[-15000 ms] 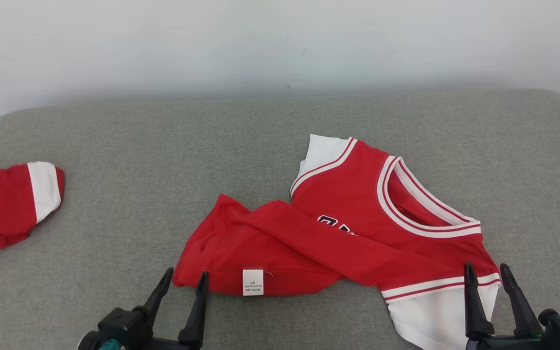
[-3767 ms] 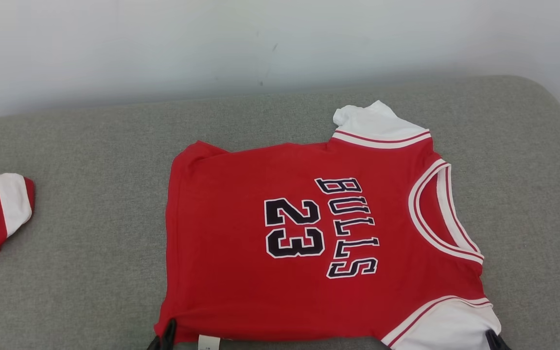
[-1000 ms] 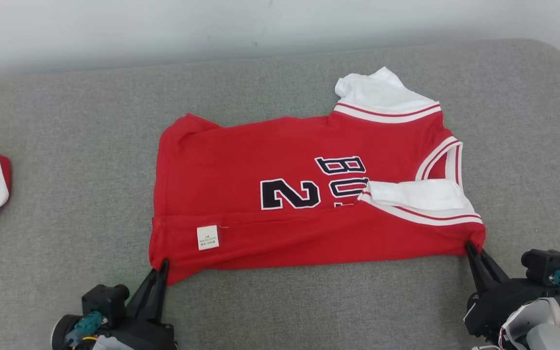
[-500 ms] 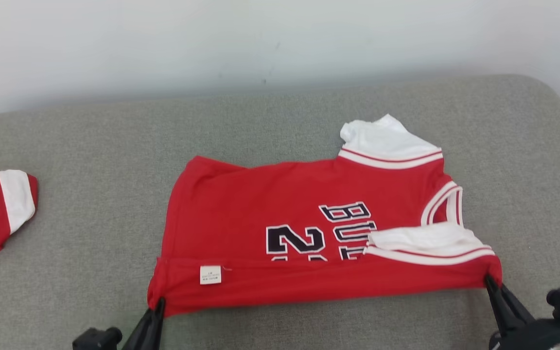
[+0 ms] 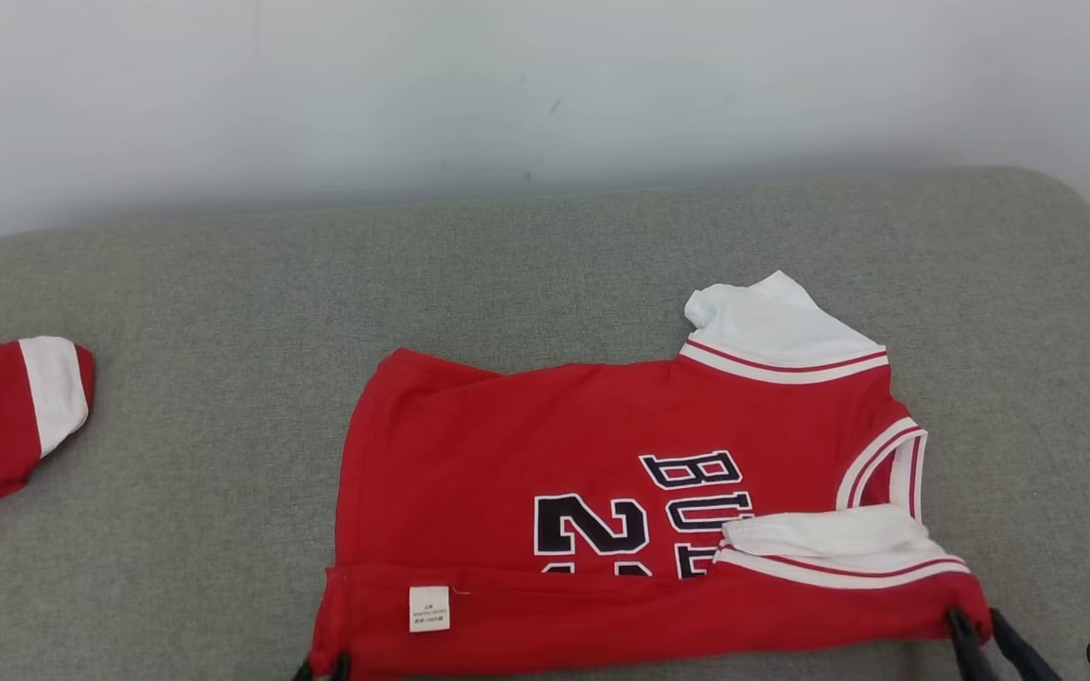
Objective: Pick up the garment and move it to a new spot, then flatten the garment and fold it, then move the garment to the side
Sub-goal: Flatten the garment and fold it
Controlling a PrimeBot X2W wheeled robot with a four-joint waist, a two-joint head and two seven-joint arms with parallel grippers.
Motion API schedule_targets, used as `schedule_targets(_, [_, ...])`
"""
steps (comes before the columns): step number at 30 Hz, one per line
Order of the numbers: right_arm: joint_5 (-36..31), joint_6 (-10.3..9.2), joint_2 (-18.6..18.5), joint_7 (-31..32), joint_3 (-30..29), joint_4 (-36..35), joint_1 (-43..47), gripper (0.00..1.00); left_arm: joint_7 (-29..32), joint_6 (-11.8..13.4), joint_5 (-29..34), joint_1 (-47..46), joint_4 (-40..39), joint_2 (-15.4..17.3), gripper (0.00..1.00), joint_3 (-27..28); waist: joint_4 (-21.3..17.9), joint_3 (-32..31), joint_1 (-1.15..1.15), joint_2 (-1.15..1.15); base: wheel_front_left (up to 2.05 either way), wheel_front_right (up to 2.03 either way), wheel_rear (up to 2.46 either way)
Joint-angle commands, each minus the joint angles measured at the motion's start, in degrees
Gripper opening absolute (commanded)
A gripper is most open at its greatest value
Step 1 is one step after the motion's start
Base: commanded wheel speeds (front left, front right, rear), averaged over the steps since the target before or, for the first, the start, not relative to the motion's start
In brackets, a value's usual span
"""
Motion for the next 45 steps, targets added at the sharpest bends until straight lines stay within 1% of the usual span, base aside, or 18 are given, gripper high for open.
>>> schedule_targets(1, [-0.80, -0.16, 0.35, 0.08, -0.40, -0.77, 0.25, 1.00, -0.46, 0.28, -0.07, -0.55, 0.33, -0.04, 1.00, 0.45, -0.04, -0.24, 0.00, 0.00, 0.00, 0.00, 0.00])
schedule_targets(6, [-2.50, -0.15, 0.98, -2.03, -1.05, -3.90, -0.50, 1.00, -1.31, 1.44, 1.05, -0.84, -1.26, -0.35, 1.00, 3.37, -0.03, -1.46, 0.00, 0.00, 0.00, 0.00, 0.00])
schedule_targets(8, [-2.91, -0.15, 1.40, -3.64, -1.23, -5.03, -0.88, 1.00, -1.44, 2.13, 1.95, -0.71, -3.80, -0.56, 1.00, 5.87, 0.00, -2.06, 0.00, 0.00, 0.00, 0.00, 0.00])
schedule_targets(12, [-3.79, -0.15, 2.24, -7.49, -0.97, -6.58, -1.94, 1.00, -1.37, 2.62, 4.64, 0.98, -9.14, -1.45, 1.00, 10.91, 0.01, -3.18, 0.00, 0.00, 0.00, 0.00, 0.00])
schedule_targets(18, [-4.98, -0.15, 3.81, -12.42, -0.84, -7.13, -3.98, 1.00, -1.39, 1.46, 8.43, 1.99, -13.80, -2.76, 1.00, 16.82, 0.11, -4.16, 0.00, 0.00, 0.00, 0.00, 0.00])
schedule_targets(21, [-5.81, -0.15, 4.25, -13.71, -0.60, -6.93, -4.71, 1.00, -1.40, 1.00, 9.72, 1.79, -14.36, -2.98, 1.00, 17.89, 0.15, -4.38, 0.00, 0.00, 0.00, 0.00, 0.00])
schedule_targets(25, [-9.12, -0.15, 4.62, -15.03, 0.50, -7.00, -5.73, 1.00, -1.40, -0.29, 11.26, 1.05, -15.41, -3.48, 1.00, 19.13, 0.11, -4.74, 0.00, 0.00, 0.00, 0.00, 0.00])
schedule_targets(30, [-11.90, -0.15, 5.19, -16.48, 1.13, -5.87, -6.67, 1.00, -1.41, -1.24, 12.55, 0.88, -15.80, -3.99, 1.00, 20.09, -0.02, -4.84, 0.00, 0.00, 0.00, 0.00, 0.00])
schedule_targets(32, [-12.97, -0.15, 5.97, -17.20, 1.21, -5.26, -6.60, 1.00, -1.41, -1.43, 13.03, 1.41, -15.70, -4.52, 1.00, 20.82, -0.15, -4.83, 0.00, 0.00, 0.00, 0.00, 0.00])
schedule_targets(40, [-13.99, -0.15, 6.48, -18.01, 1.04, -3.52, -6.02, 1.00, -1.41, -2.08, 14.33, 3.25, -14.98, -5.91, 1.00, 22.01, -0.25, -4.73, 0.00, 0.00, 0.00, 0.00, 0.00])
schedule_targets(45, [-14.32, -0.15, 6.05, -18.18, 1.29, -2.57, -6.87, 1.00, -1.41, -2.56, 14.50, 2.14, -13.72, -5.89, 1.00, 21.77, 0.02, -4.52, 0.00, 0.00, 0.00, 0.00, 0.00])
